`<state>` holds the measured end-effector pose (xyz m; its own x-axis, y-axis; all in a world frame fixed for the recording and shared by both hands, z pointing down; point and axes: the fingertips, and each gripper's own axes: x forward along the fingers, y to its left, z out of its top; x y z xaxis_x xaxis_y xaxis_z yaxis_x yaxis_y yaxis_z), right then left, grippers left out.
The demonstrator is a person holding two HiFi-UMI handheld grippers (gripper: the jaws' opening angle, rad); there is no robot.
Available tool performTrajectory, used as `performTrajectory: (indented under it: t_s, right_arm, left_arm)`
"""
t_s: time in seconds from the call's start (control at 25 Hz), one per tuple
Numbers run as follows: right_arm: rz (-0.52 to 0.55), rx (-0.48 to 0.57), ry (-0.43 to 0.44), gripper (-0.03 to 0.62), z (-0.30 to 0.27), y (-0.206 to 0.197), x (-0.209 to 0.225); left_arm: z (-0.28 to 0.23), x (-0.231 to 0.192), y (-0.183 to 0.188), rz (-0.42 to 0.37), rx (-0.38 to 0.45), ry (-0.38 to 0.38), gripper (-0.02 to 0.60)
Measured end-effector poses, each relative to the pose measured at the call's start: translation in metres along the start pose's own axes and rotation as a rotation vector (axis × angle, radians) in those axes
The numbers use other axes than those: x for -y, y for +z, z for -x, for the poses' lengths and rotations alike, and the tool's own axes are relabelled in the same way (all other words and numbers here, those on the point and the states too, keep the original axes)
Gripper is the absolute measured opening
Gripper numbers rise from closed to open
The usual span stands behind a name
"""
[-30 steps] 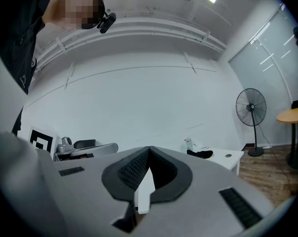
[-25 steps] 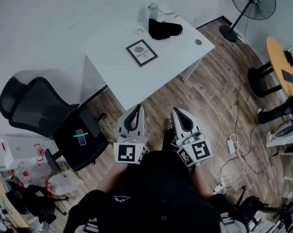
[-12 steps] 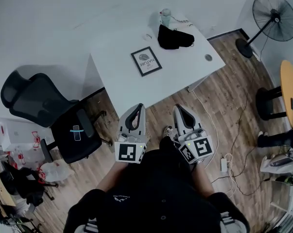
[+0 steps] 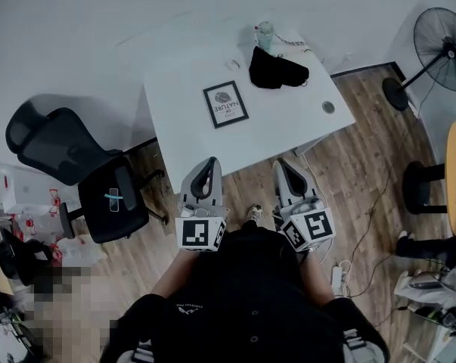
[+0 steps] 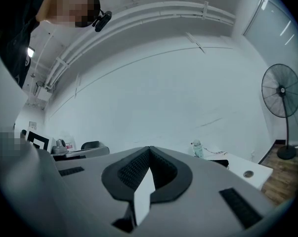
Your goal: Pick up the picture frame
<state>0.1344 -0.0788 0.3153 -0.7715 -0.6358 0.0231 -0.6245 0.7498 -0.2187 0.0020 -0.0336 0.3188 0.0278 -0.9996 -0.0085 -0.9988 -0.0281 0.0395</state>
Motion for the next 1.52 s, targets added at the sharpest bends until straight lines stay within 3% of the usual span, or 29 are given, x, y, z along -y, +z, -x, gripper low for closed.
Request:
performTrajectory:
  t_s: [0.2,0.56,0.84,1.52]
  right_arm:
    - [0.003,-0.008,0.030,-0.002,-0.009,0.001,0.035]
    - [0.001,-0.049,0.039,-0.002,-0.037,-0.007,0.058]
    - [-0.017,-0.116,0.015,-0.002,-0.075,-0.023,0.071]
    - [0.029,-0.244,0.038,-0.002,-0.210,-0.040,0.110]
  left_arm:
    - [-0.016,0.008,-0.009,0.024,-0.002,0.085,0.005]
    - [-0.036,-0.011,-0.022,0.027,-0.037,0.161,0.006]
    - [-0.062,-0.036,-0.039,0.061,-0.070,0.182,0.006]
    - [-0.180,-0.109,-0.080,0.125,-0.163,0.174,0.006]
